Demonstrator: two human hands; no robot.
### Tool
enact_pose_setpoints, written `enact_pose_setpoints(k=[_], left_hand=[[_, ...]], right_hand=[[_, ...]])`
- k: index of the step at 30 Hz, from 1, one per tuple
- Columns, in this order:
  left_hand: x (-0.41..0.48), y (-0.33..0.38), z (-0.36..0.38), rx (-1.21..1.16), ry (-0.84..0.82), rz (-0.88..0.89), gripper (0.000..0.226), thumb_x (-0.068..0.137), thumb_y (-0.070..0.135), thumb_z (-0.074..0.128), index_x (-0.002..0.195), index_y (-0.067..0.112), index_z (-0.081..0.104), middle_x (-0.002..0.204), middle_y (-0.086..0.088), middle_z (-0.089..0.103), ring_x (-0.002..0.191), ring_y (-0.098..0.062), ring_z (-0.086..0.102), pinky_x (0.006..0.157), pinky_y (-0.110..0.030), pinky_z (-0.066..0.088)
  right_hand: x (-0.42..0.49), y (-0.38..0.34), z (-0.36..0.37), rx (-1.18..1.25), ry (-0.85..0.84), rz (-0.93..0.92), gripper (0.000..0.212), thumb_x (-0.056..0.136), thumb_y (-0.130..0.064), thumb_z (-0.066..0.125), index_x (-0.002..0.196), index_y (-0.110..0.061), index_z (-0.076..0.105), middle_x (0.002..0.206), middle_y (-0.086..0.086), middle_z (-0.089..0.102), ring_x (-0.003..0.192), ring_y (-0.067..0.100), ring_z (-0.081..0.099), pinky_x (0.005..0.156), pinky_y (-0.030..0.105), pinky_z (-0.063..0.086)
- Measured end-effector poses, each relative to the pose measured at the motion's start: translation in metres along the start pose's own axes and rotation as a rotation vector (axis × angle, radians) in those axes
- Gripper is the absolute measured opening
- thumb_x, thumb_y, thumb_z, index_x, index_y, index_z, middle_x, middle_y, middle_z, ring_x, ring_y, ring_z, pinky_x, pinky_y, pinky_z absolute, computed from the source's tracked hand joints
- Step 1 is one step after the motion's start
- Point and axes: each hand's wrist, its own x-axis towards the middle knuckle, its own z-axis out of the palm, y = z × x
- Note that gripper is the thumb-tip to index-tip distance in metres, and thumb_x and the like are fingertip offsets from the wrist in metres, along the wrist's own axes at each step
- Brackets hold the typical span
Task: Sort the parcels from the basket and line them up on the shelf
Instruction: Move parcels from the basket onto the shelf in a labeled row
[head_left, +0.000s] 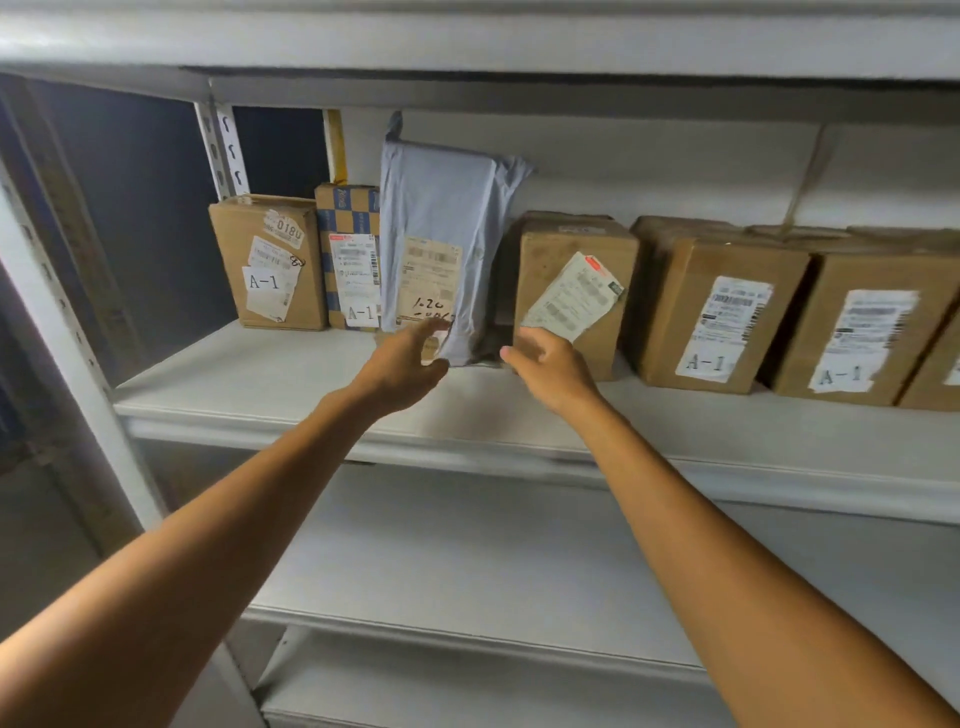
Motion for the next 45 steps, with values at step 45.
enact_pose_setpoints(k=[45], left_hand=[[0.167,0.473,0.311,0.26,-0.296,0.916,0.053,0.095,0.03,0.05,0.144,0.035,0.032,0.153,0.005,0.032,0.14,-0.019,0.023,0.106,-0.039,0.017]], right_hand=[[-0.066,0.22,-0.515,-0.358,0.575,0.372,0.073,0.092,-0.042,0.061,0.153,-0.025,0.025,0.157,0.003,0.027,0.144,0.027,0.026,0.113,0.043,0.029]])
